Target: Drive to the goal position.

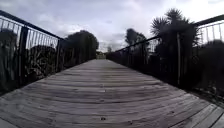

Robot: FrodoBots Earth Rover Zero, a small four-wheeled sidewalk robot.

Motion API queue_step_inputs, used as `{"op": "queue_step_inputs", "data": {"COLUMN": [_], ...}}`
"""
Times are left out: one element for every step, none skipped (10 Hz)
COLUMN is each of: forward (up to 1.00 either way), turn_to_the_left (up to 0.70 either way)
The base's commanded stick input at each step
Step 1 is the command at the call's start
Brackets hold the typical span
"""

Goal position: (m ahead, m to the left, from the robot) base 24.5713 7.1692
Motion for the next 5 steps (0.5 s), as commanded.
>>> {"op": "queue_step_inputs", "data": {"forward": [0.07, 0.07, 0.07, 0.07, 0.07], "turn_to_the_left": [0.0, 0.0, 0.0, 0.0, 0.0]}}
